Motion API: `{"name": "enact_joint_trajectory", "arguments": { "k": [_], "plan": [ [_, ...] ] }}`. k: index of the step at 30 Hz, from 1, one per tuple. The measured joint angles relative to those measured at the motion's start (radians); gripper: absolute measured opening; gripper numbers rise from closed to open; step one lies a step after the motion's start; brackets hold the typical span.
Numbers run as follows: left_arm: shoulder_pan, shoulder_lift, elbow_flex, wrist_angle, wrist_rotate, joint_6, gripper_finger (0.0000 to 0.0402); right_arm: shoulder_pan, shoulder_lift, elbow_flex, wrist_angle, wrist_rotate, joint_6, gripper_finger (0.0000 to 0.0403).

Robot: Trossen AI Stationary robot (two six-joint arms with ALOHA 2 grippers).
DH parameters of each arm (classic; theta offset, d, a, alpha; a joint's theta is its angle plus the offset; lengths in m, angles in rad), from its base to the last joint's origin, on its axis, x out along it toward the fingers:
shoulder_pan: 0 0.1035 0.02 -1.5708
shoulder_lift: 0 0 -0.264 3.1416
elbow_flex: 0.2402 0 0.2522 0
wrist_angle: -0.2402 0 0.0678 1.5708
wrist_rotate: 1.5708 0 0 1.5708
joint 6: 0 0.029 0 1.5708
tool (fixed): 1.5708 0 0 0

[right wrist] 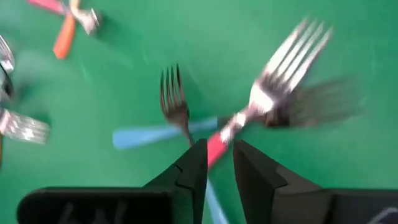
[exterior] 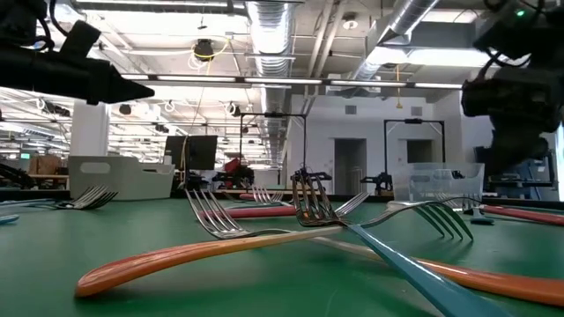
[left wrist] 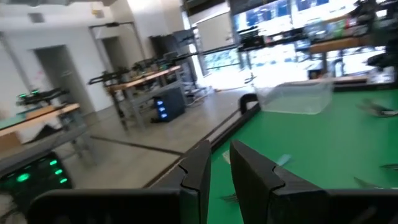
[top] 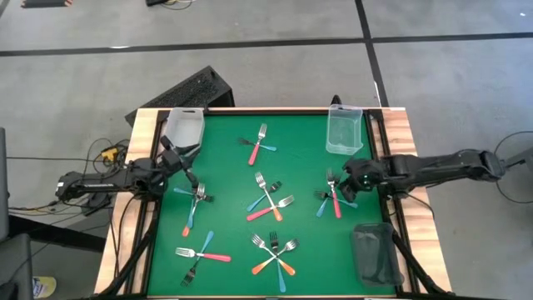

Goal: Sort silverware by color (type)
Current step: Put the blue fork into the transparent bin

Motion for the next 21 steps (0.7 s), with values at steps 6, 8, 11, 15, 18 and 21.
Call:
{"name": "enact_joint_trajectory", "arguments": {
  "k": [6,8,11,15,18,21],
  "plan": [
    [0.000,0.000,0.000,0.005,-0.196,-0.135,0.0053,0.072,0.157,0.093,-0.078,-0.033,0.032,0.0133],
    [0.000,0.000,0.000,-0.023,-0.242,-0.248,0.0053,0.101,0.197,0.109,-0.072,-0.071,0.025,0.0142],
    [0.001,0.000,0.000,-0.018,-0.288,-0.324,0.0053,0.147,0.248,0.110,-0.064,-0.093,0.003,0.0152],
    [0.023,0.000,0.000,-0.005,-0.311,-0.205,0.0053,0.194,0.313,0.110,-0.064,-0.058,-0.015,0.0156],
    [0.048,0.000,-0.001,-0.030,-0.245,-0.058,0.0053,0.225,0.367,0.110,-0.064,0.030,0.004,0.0154],
    [0.066,0.000,-0.001,-0.033,-0.165,0.039,0.0053,0.254,0.430,0.105,-0.062,0.141,0.008,0.0153]
  ]
}}
